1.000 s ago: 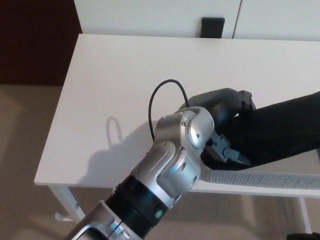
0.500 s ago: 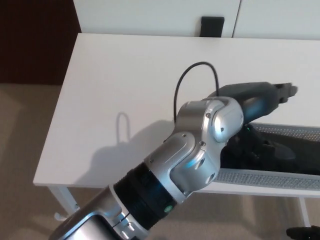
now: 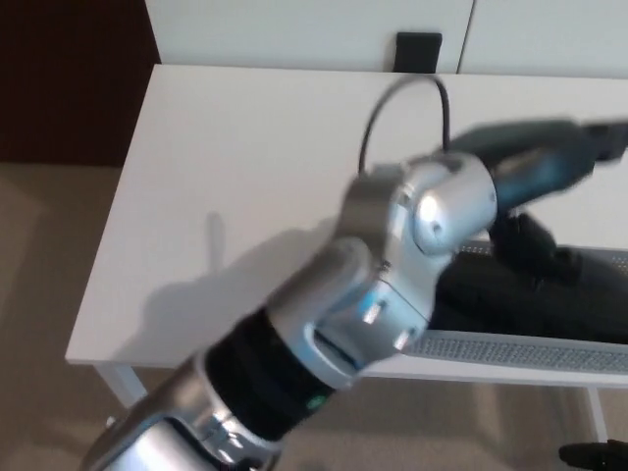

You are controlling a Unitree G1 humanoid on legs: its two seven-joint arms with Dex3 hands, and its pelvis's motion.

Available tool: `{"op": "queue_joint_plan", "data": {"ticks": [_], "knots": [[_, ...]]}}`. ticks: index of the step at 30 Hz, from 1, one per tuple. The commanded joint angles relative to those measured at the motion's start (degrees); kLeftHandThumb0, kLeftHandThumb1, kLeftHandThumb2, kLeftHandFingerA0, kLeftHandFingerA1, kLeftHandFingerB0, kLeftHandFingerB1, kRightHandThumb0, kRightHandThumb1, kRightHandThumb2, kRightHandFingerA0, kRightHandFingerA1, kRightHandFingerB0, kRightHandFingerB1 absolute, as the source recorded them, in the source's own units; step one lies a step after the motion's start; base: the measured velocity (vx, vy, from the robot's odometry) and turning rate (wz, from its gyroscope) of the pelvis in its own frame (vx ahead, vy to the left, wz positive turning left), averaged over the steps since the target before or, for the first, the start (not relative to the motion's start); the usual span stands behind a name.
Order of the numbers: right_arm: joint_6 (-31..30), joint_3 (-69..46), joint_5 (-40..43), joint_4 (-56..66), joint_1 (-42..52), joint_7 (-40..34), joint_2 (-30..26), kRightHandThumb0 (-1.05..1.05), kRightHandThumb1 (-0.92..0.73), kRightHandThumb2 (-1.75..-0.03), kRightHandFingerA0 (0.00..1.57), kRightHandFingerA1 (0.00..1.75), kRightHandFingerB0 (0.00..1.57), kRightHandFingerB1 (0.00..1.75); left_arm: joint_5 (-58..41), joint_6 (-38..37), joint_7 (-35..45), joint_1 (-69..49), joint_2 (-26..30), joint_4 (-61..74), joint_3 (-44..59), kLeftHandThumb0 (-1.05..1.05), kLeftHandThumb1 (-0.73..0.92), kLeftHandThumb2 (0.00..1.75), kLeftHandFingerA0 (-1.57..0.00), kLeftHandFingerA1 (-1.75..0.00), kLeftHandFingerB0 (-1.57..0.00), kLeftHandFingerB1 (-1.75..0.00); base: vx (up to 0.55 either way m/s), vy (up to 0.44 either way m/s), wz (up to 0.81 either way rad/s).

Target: The robot walk towards a table in front and pick up a black pencil case on the left hand side and put the pencil case into a small container on the right hand side

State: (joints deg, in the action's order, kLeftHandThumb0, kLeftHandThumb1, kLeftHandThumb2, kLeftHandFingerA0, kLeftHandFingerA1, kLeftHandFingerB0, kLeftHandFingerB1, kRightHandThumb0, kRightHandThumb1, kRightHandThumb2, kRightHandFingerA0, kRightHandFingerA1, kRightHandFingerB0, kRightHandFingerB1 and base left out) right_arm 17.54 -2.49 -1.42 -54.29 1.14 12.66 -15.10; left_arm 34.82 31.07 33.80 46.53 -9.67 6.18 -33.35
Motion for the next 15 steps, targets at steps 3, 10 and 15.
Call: {"op": "queue_joint_plan", "data": {"ticks": [3,10,15], "knots": [[2.2,0.4,-1.3,-0.7,1.2,0.0,-1.4,-0.49,-0.57,-0.58,0.73,0.52,0.61,0.45,-8.5,6.8,11.7,-4.9,9.9,34.2,15.3,-0.91,0.53,0.94,0.00,0.00,0.00,-0.04,0.00,0.000,0.00],[2.6,0.7,-1.7,-1.5,3.7,0.6,-1.9,-0.49,-0.58,-0.58,0.68,0.49,0.59,0.44,-43.8,-10.2,21.4,-46.8,20.4,53.8,48.5,-0.69,0.43,0.81,-0.04,-0.12,-0.12,-0.24,0.00,0.000,0.00],[1.5,0.9,-2.0,-2.1,4.5,-0.7,-1.3,-0.48,-0.57,-0.58,0.68,0.48,0.58,0.43,-55.8,-20.1,33.7,-79.8,15.1,52.8,62.4,-0.69,0.49,0.56,-0.14,-0.30,-0.19,-0.28,0.00,0.000,0.00]]}}
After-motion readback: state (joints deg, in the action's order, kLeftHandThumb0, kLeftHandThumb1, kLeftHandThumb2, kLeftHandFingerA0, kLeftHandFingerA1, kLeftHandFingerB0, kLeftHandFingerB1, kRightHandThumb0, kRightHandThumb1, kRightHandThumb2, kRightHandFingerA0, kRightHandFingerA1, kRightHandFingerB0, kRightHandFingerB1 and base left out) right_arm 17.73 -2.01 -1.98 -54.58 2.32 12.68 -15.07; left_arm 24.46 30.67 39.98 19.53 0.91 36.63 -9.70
